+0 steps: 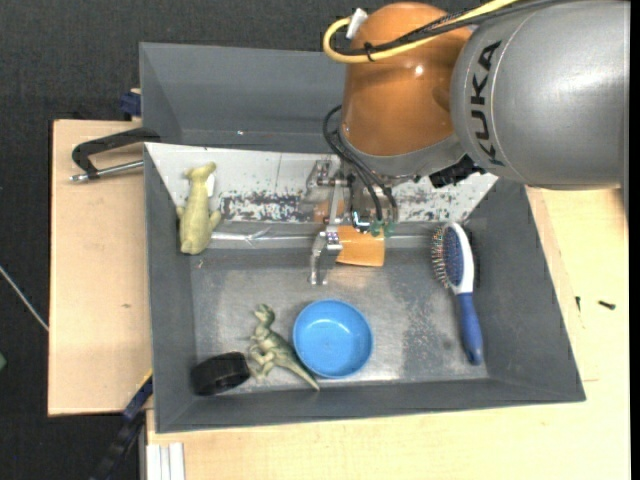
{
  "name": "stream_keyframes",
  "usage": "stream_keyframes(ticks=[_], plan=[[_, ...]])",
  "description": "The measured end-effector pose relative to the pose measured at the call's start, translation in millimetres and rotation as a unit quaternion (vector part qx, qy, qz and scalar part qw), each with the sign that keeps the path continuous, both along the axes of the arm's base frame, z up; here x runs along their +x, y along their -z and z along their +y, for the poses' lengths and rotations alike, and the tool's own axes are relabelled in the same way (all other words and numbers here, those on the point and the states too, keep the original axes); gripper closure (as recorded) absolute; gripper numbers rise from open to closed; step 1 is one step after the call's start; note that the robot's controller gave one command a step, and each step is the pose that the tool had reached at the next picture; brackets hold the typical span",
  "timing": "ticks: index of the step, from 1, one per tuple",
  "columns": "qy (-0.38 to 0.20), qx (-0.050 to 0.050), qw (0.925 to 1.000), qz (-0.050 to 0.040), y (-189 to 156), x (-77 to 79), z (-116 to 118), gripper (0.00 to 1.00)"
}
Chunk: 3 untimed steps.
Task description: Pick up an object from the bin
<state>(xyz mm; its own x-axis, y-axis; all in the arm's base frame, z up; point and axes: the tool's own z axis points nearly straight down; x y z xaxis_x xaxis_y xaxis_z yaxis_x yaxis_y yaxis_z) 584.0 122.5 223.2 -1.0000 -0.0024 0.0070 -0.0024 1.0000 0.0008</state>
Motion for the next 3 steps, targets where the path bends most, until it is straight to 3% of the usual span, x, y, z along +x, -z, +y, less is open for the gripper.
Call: stream_keyframes(ticks=[1,2,3], plan=[[-0.18,0.001,0.9836,-0.0086,151,-73.2,-43,0.0],[-0.297,0.001,0.9548,-0.0069,122,-88.0,-46,0.0],[-0.547,0.002,0.8372,-0.0068,122,-87.5,-13,0.0]])
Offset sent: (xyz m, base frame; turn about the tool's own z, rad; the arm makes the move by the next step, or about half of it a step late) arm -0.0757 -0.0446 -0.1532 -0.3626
